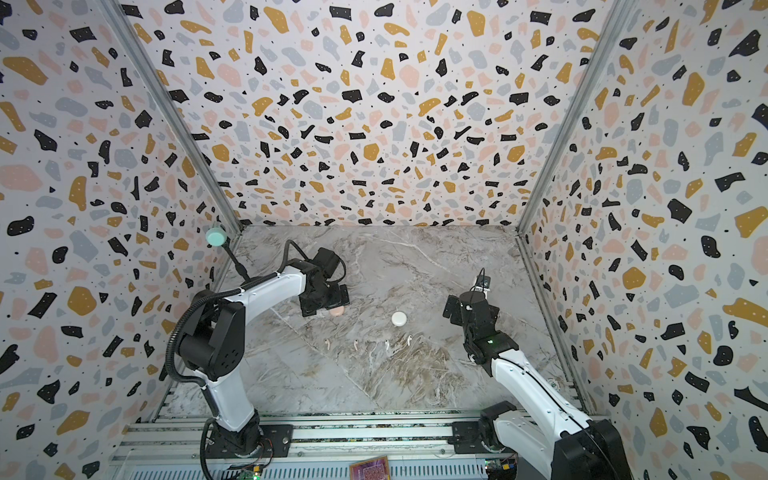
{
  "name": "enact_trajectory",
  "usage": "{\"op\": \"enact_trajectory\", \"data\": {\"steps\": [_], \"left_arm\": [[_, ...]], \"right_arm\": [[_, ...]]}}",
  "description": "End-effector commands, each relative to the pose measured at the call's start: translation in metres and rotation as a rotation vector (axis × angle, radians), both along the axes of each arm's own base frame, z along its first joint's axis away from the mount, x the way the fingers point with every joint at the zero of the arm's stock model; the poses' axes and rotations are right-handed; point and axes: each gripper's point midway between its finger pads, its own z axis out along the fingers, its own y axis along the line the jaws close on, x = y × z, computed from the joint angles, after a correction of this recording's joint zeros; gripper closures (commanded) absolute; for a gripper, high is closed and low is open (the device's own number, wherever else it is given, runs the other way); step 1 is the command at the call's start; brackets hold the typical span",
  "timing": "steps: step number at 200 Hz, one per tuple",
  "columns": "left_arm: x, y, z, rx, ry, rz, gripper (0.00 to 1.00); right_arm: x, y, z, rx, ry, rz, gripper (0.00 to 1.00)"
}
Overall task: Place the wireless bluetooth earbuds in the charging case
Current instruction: 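Reach the left gripper over the pink charging case while the right arm rises, then lower the left gripper and close it on the pink charging case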
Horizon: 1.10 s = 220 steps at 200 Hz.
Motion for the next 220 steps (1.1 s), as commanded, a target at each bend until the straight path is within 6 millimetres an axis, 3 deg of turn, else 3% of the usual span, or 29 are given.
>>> {"op": "enact_trajectory", "data": {"steps": [1, 153, 220], "left_arm": [[-0.012, 0.001, 0.002, 0.019, 0.073, -0.030, 0.00], [0.014, -0.006, -0.021, 0.063, 0.103, -0.010, 0.05], [0.015, -0.007, -0.030, 0.066, 0.110, -0.004, 0.21]], "right_arm": [[-0.001, -0.001, 0.005, -0.003, -0.019, -0.007, 0.01], [-0.004, -0.001, 0.009, 0.005, -0.035, -0.003, 0.01], [-0.005, -0.003, 0.013, 0.006, -0.048, -0.012, 0.01]]}}
